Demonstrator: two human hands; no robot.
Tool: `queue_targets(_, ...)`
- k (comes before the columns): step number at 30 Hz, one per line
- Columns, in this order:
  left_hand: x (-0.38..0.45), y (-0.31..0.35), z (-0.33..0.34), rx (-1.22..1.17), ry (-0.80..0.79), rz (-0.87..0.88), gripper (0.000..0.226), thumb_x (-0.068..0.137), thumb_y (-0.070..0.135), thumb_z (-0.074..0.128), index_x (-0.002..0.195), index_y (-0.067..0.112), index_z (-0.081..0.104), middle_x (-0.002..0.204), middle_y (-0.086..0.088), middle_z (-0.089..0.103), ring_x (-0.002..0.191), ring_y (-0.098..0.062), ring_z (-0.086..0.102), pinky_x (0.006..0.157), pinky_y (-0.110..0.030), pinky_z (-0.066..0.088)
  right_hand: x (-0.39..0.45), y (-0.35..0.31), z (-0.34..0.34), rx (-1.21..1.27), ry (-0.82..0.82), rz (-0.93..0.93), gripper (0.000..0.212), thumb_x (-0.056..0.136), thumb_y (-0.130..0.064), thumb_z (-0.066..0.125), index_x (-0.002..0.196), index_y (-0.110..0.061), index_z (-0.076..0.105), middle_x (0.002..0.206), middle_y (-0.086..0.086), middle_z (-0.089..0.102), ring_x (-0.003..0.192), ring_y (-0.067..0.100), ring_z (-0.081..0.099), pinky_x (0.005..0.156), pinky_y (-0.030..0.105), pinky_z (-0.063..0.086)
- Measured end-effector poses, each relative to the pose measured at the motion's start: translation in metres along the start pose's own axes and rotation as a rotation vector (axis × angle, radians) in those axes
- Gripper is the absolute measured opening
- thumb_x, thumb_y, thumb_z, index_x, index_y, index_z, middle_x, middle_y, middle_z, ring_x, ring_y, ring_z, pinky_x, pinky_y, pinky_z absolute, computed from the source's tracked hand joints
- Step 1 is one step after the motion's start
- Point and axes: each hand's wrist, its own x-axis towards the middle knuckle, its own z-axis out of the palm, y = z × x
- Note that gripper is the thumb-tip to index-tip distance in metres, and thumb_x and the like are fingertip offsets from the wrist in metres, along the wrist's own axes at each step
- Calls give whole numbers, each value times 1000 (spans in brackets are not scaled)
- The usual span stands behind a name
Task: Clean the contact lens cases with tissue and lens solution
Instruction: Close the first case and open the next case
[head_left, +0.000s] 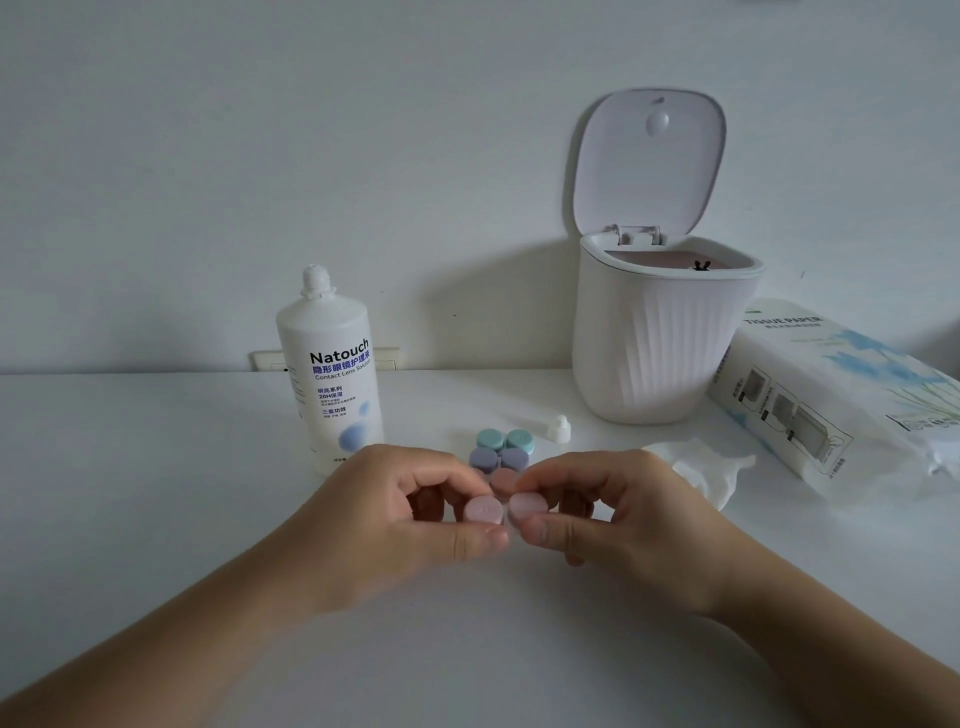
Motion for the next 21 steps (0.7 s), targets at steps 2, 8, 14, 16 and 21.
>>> queue_targets(2, 0, 1, -1, -30, -47, -1, 27, 69, 56, 77, 88, 36, 77, 81, -3, 70, 65, -16, 48, 63, -27, 43, 0, 0, 0, -4, -22, 3, 18, 86, -25, 80, 100, -36, 75, 86, -14, 72, 61, 5, 56, 65, 25, 53)
queue_targets(8, 0, 3, 0, -10, 4, -14, 32, 67, 61, 75, 90, 39, 77, 87, -3, 71, 67, -18, 49, 66, -29, 43, 0, 1, 1, -30, 39, 44, 33, 75, -48, 81, 106, -40, 73, 90, -14, 73, 63, 2, 53, 65, 20, 49)
queue_targets(14, -1, 3, 3, -9, -33, -9, 23, 71, 52, 79, 88, 37, 77, 84, -1, 72, 74, -13, 62, 73, -27, 51, 1, 1, 1, -85, 16, 49, 21, 74, -49, 81, 92, -41, 74, 85, -12, 71, 64, 3, 52, 61, 21, 46)
queue_targets(16, -1, 5, 2, -38, -62, -13, 16, 75, 42, 81, 87, 32, 78, 81, 1, 72, 74, -2, 60, 78, -31, 54, -1, 0, 1, -44, 7, 41, 17, 77, -40, 83, 91, -37, 75, 81, -8, 71, 63, 5, 55, 63, 27, 49)
queue_targets(21, -3, 10, -1, -68, -151, 14, 13, 80, 14, 84, 87, 23, 77, 88, 20, 75, 81, 10, 64, 75, -10, 48, -3, -3, 1, 13, -25, 10, 14, 79, -28, 85, 91, -26, 78, 78, 3, 74, 66, 15, 64, 71, 35, 52)
